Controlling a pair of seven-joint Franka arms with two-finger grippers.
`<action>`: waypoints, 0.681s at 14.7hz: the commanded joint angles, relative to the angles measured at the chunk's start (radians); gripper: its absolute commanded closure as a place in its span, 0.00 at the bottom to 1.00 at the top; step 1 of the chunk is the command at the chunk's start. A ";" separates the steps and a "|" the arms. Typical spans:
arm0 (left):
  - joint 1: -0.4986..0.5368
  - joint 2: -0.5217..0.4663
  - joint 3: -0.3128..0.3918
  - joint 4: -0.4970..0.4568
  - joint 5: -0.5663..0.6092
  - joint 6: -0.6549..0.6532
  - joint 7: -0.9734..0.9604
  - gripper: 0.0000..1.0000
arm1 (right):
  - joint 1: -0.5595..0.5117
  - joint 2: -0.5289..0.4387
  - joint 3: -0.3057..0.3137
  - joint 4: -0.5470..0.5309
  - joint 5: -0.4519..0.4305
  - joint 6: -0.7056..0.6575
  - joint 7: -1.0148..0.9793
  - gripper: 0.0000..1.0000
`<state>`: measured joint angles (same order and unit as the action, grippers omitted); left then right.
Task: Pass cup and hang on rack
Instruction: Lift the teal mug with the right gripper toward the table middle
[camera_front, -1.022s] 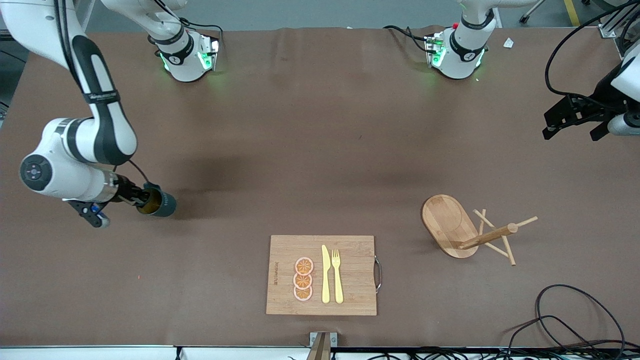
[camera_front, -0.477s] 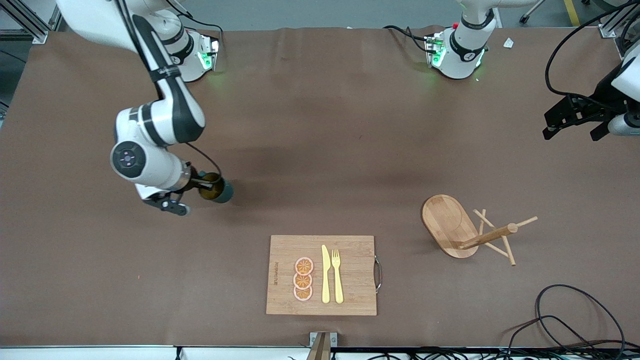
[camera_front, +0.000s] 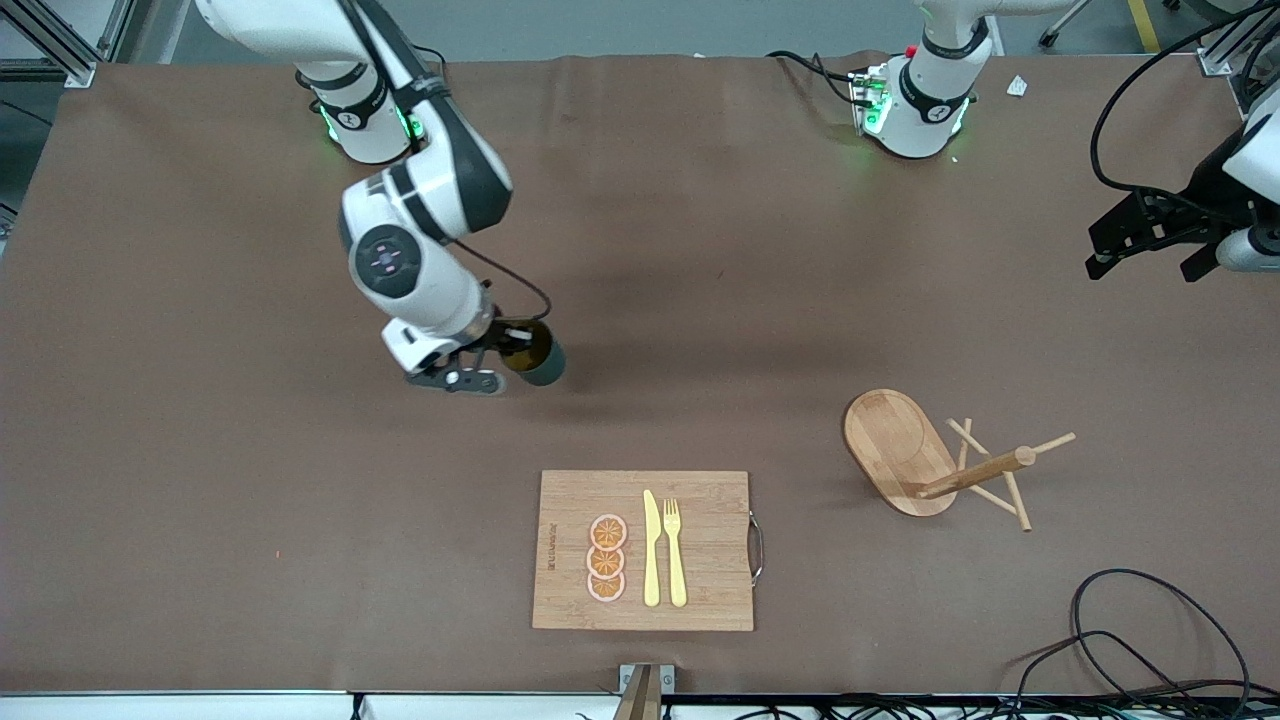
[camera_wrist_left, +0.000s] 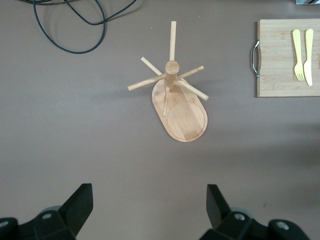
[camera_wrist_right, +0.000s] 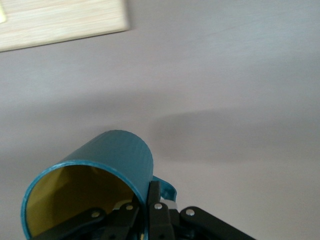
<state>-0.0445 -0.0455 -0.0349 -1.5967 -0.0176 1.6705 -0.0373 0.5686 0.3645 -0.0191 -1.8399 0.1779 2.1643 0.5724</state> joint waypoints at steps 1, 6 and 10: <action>0.003 0.012 -0.002 0.023 0.019 -0.008 0.019 0.00 | 0.060 0.088 -0.009 0.102 0.006 0.008 0.088 1.00; 0.003 0.012 -0.002 0.023 0.019 -0.008 0.020 0.00 | 0.142 0.188 -0.010 0.197 -0.038 0.008 0.202 1.00; 0.003 0.015 0.000 0.023 0.018 -0.008 0.019 0.00 | 0.191 0.218 -0.010 0.211 -0.057 0.009 0.277 1.00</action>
<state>-0.0445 -0.0449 -0.0349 -1.5967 -0.0176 1.6705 -0.0372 0.7336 0.5654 -0.0214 -1.6558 0.1515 2.1836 0.7952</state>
